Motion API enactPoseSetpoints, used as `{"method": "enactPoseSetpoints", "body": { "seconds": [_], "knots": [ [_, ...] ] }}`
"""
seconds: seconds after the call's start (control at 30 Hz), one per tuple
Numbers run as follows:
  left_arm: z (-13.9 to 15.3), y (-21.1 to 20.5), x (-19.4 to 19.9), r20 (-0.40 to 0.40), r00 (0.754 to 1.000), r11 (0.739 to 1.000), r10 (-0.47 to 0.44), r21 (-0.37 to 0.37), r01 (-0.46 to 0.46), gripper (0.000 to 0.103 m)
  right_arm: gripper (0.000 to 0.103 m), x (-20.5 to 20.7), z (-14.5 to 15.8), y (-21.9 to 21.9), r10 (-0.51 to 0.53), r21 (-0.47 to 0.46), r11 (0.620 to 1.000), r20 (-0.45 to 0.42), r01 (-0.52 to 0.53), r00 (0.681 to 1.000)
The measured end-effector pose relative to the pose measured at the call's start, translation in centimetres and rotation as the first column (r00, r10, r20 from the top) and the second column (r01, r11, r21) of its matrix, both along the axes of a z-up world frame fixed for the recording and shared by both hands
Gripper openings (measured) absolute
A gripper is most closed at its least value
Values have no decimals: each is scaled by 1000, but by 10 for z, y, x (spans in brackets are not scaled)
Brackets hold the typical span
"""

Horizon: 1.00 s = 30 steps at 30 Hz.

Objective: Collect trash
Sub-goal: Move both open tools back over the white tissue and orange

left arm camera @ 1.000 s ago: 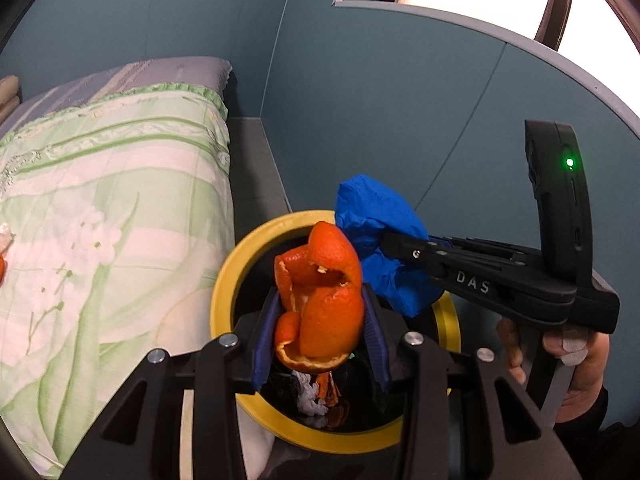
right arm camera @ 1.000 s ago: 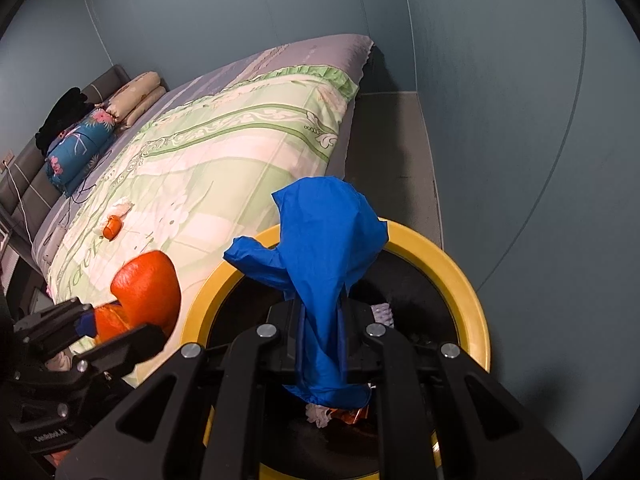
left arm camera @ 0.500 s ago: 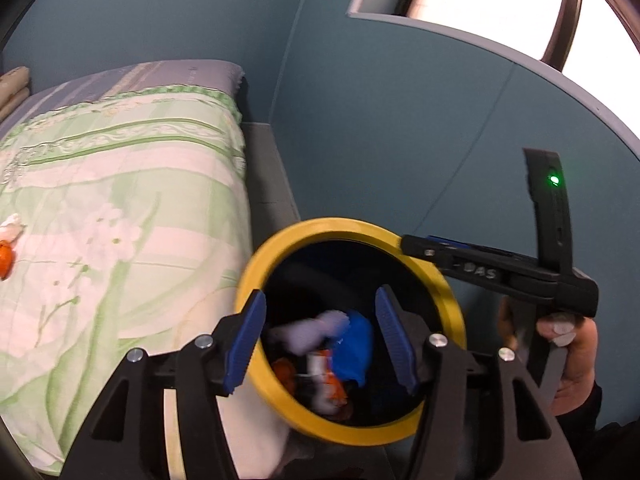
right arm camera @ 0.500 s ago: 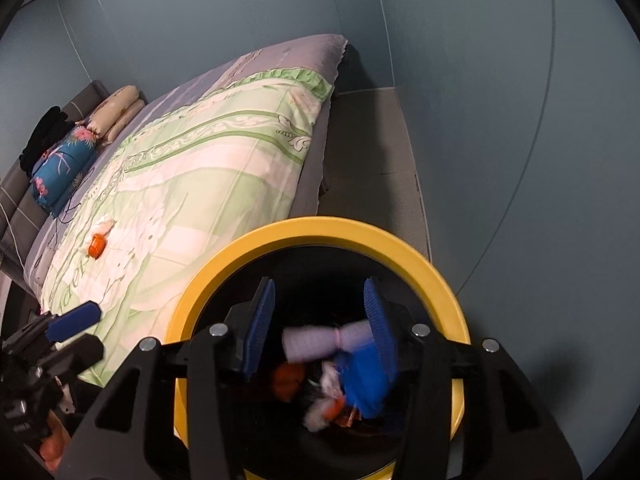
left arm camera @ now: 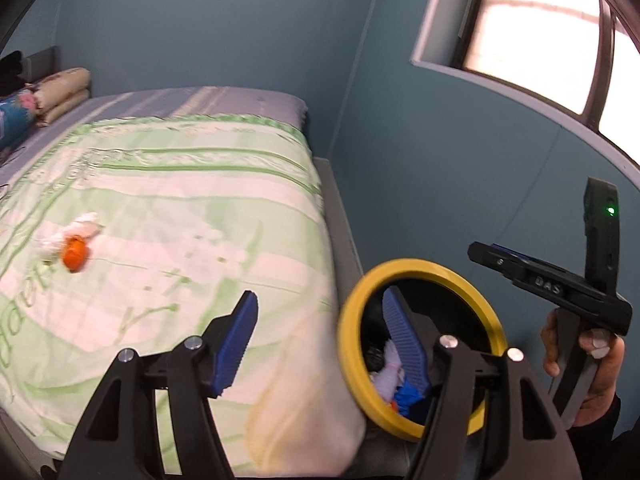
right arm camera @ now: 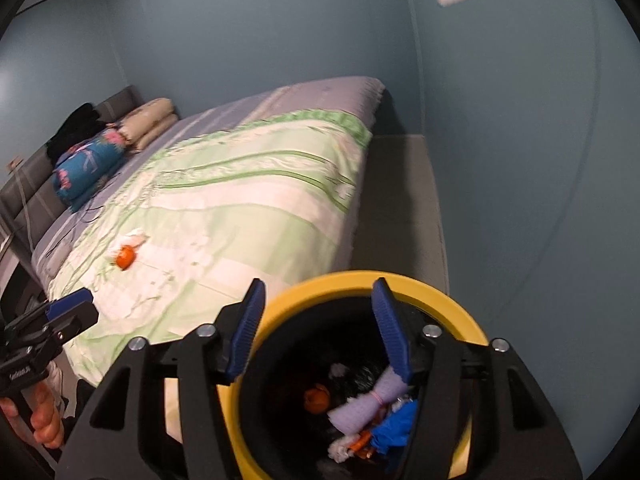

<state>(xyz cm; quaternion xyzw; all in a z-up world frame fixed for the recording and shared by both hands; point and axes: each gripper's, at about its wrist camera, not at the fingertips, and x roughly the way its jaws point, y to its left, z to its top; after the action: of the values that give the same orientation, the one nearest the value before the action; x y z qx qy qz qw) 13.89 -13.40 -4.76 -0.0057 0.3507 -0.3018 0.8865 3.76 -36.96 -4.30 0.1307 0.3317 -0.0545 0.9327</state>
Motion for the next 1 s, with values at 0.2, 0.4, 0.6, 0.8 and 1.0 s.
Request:
{"method": "enactPoseSetpoints", "body": {
  "seconds": [0.2,0.4,0.6,0.8,1.0],
  "knots": [
    [11,40,6,46,994,995,95,-9,-95,69,63,15,20,39,103,-24,995,67,-101,992],
    [17,85,14,79,979,982,189,-6,-189,69,66,35,32,85,217,-62,975,93,-212,972],
    [15,130,28,88,958,961,274,10,-276,69,66,61,35,129,319,-79,946,84,-313,944],
    [4,181,53,105,922,924,372,53,-379,69,66,98,28,176,416,-79,908,69,-411,907],
    [-15,224,88,75,891,888,447,83,-452,69,66,142,11,217,493,-54,869,13,-492,870]
  ]
}}
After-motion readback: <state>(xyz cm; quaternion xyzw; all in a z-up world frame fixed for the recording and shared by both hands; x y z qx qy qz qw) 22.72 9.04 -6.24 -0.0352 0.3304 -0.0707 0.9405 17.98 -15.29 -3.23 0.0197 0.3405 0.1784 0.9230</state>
